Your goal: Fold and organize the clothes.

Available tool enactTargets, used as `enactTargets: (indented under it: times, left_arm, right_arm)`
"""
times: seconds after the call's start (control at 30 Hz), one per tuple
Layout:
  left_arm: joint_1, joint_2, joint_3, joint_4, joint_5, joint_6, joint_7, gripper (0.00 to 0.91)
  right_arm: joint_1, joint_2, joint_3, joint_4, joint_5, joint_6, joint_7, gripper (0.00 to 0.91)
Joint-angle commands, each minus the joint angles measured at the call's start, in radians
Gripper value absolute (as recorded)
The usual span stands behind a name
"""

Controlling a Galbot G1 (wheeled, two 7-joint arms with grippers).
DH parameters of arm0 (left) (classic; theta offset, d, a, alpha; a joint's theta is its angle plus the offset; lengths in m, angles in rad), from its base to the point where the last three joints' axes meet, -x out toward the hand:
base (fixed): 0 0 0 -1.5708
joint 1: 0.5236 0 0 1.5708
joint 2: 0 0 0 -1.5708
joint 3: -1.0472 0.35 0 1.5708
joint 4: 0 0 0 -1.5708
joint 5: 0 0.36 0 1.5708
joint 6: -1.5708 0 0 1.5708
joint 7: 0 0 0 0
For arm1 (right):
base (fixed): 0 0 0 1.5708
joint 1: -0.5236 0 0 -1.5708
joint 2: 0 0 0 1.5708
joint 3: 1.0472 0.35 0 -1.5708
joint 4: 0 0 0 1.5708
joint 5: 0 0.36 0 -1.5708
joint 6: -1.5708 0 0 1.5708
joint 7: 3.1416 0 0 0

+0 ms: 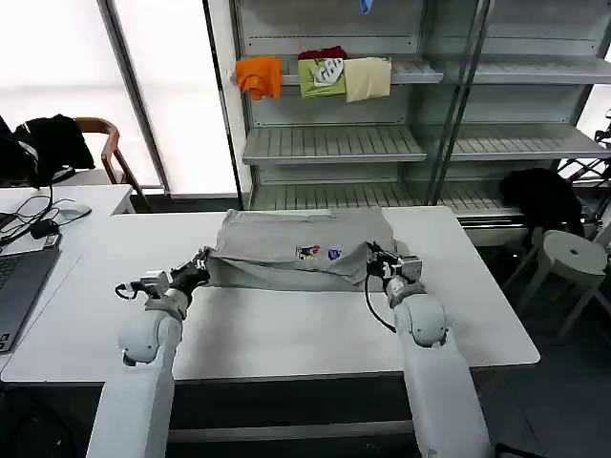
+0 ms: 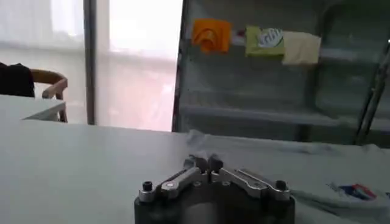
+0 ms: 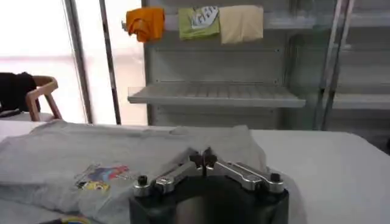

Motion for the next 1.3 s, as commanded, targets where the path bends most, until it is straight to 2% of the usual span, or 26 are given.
enactTargets:
  times: [0.03, 0.07, 0.1, 0.13, 0.2, 0.23, 0.5, 0.63, 0.77, 0.8, 0.97, 1.07, 1.3]
  left_arm:
    - [-0.036, 0.0, 0.006, 0.07, 0.018, -0.01, 0.001, 0.071]
    - [-0.037, 0.0, 0.006, 0.075, 0.021, -0.01, 0.001, 0.191]
    - [-0.044, -0.001, 0.007, 0.083, 0.029, -0.011, 0.001, 0.423]
    - [-0.047, -0.002, 0.007, 0.087, 0.038, -0.011, 0.0, 0.907]
    - [-0.049, -0.003, 0.008, 0.095, 0.047, -0.011, -0.002, 0.907]
    - [-0.049, -0.002, 0.01, 0.096, 0.052, -0.01, -0.003, 0.907]
    - [-0.042, 0.001, 0.013, 0.087, 0.09, -0.024, -0.006, 0.907]
    - [-0.033, 0.007, 0.008, 0.061, 0.088, -0.023, -0.008, 0.907]
    - [-0.012, 0.018, 0.002, 0.022, 0.083, -0.009, -0.009, 0.907]
    - [-0.004, 0.02, 0.002, 0.012, 0.083, 0.0, -0.009, 0.907]
    - [0.056, 0.033, 0.006, -0.053, 0.126, 0.087, 0.009, 0.907]
    - [0.081, 0.039, 0.014, -0.067, 0.149, 0.096, 0.023, 0.907]
    - [0.096, 0.037, 0.017, -0.069, 0.158, 0.109, 0.025, 0.907]
  right_arm:
    - [0.043, 0.008, 0.002, -0.085, -0.031, 0.017, -0.002, 0.03]
    - [0.044, 0.008, 0.003, -0.086, -0.031, 0.017, -0.001, 0.03]
    - [0.045, 0.007, 0.004, -0.088, -0.031, 0.017, 0.001, 0.04]
    - [0.048, 0.006, 0.008, -0.09, -0.03, 0.019, 0.008, 0.071]
    - [0.05, 0.007, 0.013, -0.094, -0.027, 0.023, 0.013, 0.252]
    - [0.05, 0.006, 0.015, -0.094, -0.023, 0.026, 0.023, 0.907]
    - [0.046, -0.002, 0.037, -0.081, 0.031, 0.031, 0.09, 0.907]
    - [0.04, -0.02, 0.053, -0.045, 0.056, 0.02, 0.103, 0.907]
    - [0.0, -0.047, 0.057, 0.031, 0.08, -0.046, 0.086, 0.907]
    - [-0.036, -0.067, 0.054, 0.109, 0.073, -0.116, 0.064, 0.907]
    - [-0.168, -0.108, 0.049, 0.245, 0.017, -0.12, 0.007, 0.907]
    - [-0.225, -0.107, 0.057, 0.274, 0.001, -0.119, -0.018, 0.907]
    - [-0.305, -0.098, 0.076, 0.31, 0.006, -0.117, -0.019, 0.907]
